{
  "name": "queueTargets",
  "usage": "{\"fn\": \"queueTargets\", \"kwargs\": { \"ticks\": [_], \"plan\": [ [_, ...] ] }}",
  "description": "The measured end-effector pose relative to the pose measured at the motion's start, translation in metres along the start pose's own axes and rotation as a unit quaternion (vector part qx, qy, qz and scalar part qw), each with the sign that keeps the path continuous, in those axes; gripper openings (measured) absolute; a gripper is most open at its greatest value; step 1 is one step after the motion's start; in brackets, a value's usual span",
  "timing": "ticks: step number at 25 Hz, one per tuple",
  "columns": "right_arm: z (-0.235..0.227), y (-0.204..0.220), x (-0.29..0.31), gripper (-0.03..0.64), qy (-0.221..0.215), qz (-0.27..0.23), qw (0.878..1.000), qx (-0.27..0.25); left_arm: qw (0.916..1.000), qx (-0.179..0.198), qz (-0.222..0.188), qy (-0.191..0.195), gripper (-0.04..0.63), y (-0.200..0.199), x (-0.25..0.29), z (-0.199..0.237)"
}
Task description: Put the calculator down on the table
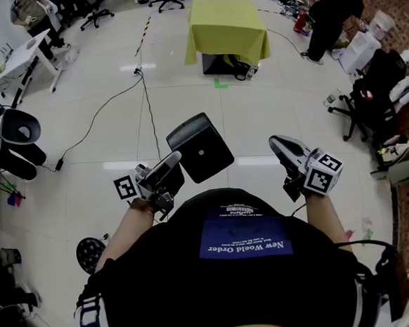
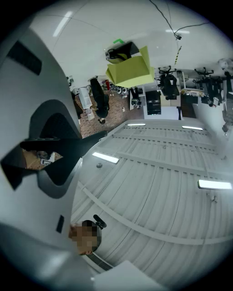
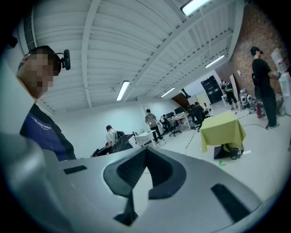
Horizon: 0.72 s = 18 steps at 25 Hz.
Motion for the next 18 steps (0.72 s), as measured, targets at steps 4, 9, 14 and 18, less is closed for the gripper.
{"fn": "queueTargets", "kwargs": {
  "ticks": [4, 9, 14, 18],
  "plan": [
    [-0.006, 0.005, 0.009, -0.012, 0.01, 0.0, 1.0, 0.008, 0.9998, -0.008, 0.017, 0.0, 0.127, -0.009, 0.003, 0.013],
    [-0.024, 0.001, 0.004, -0.012, 0.021, -0.009, 1.0, 0.015, 0.9995, -0.015, 0.026, 0.009, 0.127, -0.014, 0.024, 0.026],
    [-0.109, -0.026, -0.002, -0.012, 0.005, -0.021, 0.999, 0.027, 0.9996, 0.004, 0.027, -0.001, 0.127, -0.028, 0.099, 0.063],
    [-0.166, -0.057, -0.008, -0.012, -0.022, -0.02, 0.999, 0.025, 0.9998, 0.016, 0.006, -0.009, 0.127, -0.032, 0.156, 0.078]
  ]
}}
Point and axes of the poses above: the fingertips, and each gripper's own axes: x forward along the fingers, z to its left, y out of its underside, the point moved 9 cm from there along -x, backward along the fingers, and after that the axes turned 2 degrees about x, right-handed, at the moved point
